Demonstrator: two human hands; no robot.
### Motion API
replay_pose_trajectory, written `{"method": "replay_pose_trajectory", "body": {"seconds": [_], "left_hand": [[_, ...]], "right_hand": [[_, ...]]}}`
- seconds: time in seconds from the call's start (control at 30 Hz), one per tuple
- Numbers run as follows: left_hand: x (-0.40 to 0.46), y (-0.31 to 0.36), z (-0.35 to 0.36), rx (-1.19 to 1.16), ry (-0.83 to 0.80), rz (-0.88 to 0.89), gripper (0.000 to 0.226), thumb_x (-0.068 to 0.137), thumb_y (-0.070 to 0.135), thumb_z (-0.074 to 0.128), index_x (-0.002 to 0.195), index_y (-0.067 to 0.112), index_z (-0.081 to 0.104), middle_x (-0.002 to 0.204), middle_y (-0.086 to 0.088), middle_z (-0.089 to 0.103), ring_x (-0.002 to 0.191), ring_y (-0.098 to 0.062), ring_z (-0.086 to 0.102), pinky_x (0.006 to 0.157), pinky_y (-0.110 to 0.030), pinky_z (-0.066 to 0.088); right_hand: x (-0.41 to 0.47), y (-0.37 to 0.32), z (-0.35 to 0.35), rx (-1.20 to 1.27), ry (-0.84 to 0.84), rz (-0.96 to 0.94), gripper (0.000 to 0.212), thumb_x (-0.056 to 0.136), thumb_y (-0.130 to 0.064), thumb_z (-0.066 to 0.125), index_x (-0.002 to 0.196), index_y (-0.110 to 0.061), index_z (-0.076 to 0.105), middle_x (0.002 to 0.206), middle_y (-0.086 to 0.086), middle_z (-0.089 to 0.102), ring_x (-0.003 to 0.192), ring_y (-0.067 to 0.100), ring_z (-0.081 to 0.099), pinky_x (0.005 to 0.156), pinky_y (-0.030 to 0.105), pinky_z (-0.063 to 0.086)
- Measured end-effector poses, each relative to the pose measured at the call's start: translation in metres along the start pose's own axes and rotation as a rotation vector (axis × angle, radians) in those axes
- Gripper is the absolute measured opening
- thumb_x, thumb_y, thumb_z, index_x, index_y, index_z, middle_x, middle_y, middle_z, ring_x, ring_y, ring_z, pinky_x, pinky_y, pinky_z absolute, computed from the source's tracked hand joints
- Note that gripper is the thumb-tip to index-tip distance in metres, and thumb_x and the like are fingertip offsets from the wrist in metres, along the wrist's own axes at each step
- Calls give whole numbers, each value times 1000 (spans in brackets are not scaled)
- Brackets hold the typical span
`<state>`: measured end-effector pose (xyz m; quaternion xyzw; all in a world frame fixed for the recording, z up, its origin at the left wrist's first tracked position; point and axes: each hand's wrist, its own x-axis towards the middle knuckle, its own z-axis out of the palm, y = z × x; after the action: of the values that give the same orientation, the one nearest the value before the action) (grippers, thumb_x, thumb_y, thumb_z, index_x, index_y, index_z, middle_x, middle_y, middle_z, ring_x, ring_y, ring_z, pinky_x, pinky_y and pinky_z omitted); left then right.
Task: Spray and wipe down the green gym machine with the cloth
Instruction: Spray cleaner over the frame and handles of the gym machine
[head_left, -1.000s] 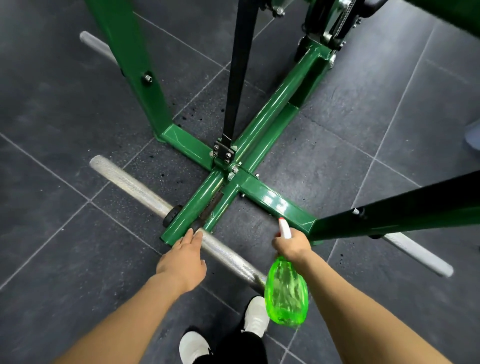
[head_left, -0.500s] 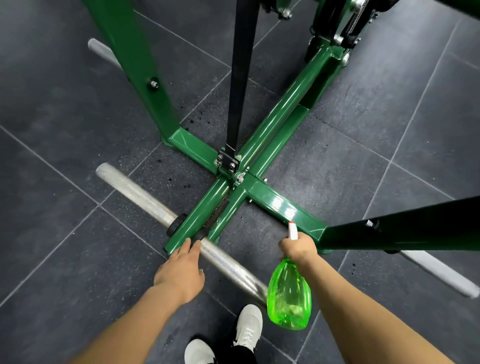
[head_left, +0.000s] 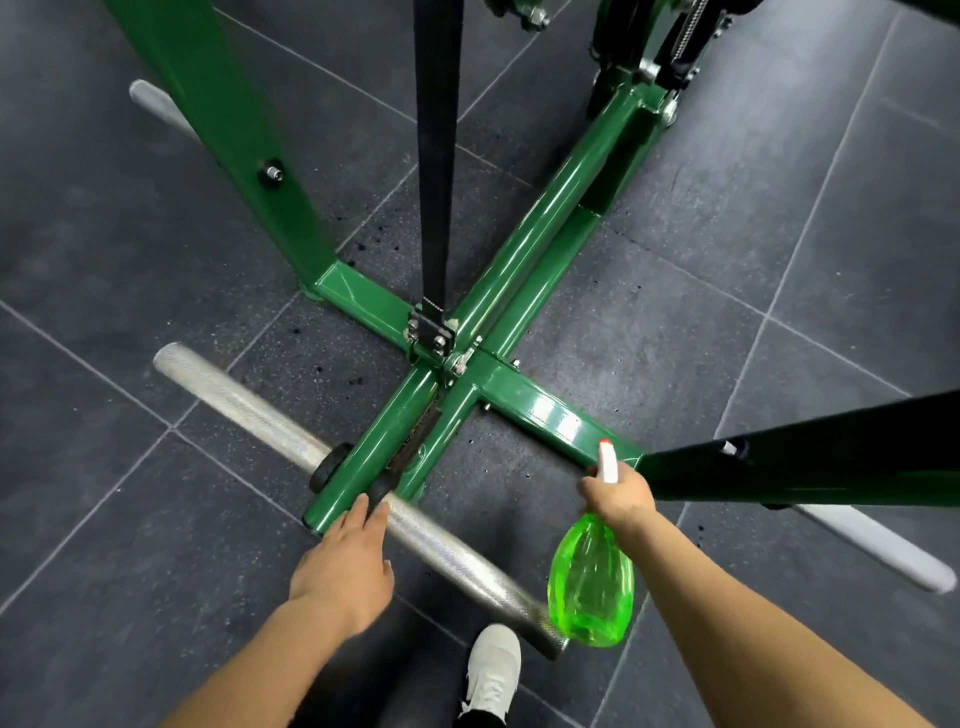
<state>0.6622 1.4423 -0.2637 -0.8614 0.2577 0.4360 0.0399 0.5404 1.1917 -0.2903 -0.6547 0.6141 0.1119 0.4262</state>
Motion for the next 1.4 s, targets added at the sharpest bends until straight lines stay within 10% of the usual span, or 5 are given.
{"method": "replay_pose_trajectory", "body": {"seconds": [0.77,0.97,1.1,1.4], "left_hand": [[58,-89,-47,142,-17,154,71,98,27,40,155,14,-2,162,2,-8,149,-14,-2,119,-36,20],[59,-125,-71,192,-50,183,72,98,28,41,155,15,-2,162,3,-10,149,-13,-3,119,-37,22],[61,-146,-85,276,-125,208,74,99,29,39,154,15,-7,161,3,-14,149,-17,-6,118,-41,21],[59,-177,-89,314,-246,218,70,100,27,37,155,17,-4,161,5,-17,149,-20,-9,119,-45,18]], "right_hand": [[-28,-78,105,77,-127,-32,28,81,4,56,62,-14,47,62,7,50,65,28,54,80,54,55],[-62,-93,143,-77,-178,-18,9,81,-4,55,74,-11,56,76,12,60,82,36,66,79,44,56],[-86,-95,173,-6,-188,-15,15,82,-4,57,73,-15,52,63,3,53,57,17,51,53,22,47],[-129,-102,230,20,-212,-54,8,74,-8,55,71,-14,53,68,5,54,78,37,62,75,51,55]]}}
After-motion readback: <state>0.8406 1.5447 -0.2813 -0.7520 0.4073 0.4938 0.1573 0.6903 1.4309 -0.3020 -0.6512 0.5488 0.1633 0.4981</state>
